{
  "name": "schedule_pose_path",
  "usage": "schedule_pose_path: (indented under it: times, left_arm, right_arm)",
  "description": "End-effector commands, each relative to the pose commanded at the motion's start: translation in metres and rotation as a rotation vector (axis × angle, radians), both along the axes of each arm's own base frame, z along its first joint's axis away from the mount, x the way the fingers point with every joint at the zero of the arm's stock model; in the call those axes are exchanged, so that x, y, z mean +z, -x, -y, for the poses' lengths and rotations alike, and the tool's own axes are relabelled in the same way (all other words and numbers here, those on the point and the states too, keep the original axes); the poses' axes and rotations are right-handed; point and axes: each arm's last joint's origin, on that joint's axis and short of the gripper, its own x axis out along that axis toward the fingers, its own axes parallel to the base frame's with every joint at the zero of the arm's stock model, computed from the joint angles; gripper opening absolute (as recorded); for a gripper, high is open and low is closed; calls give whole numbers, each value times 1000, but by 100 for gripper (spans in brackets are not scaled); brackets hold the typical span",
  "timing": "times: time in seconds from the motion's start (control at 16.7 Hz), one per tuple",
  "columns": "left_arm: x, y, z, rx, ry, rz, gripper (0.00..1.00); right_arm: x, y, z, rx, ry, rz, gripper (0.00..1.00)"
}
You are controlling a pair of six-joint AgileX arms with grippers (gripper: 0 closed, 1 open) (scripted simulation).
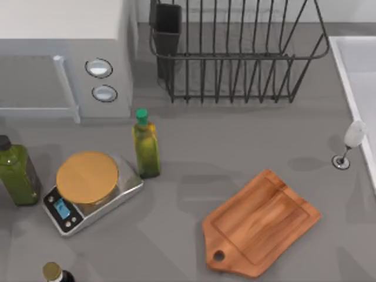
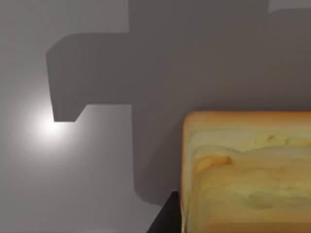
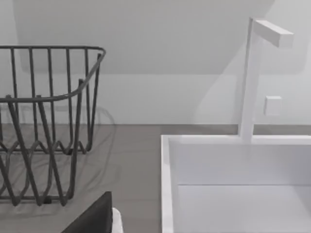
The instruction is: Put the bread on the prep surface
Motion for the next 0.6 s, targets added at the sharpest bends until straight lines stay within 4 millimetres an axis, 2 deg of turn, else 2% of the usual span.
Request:
schedule_pose_path:
  times: [0.24, 0.42, 0.6]
  left_arm:
    - [0, 0, 0, 0, 0, 0, 0]
    - [9, 5, -4, 12, 8, 0, 0]
    - [38, 15, -17, 16, 36, 49, 0]
  right_arm:
    - [0, 0, 0, 0, 0, 0, 100]
    - [0, 0, 0, 0, 0, 0, 100]
    - [0, 0, 0, 0, 0, 0, 100]
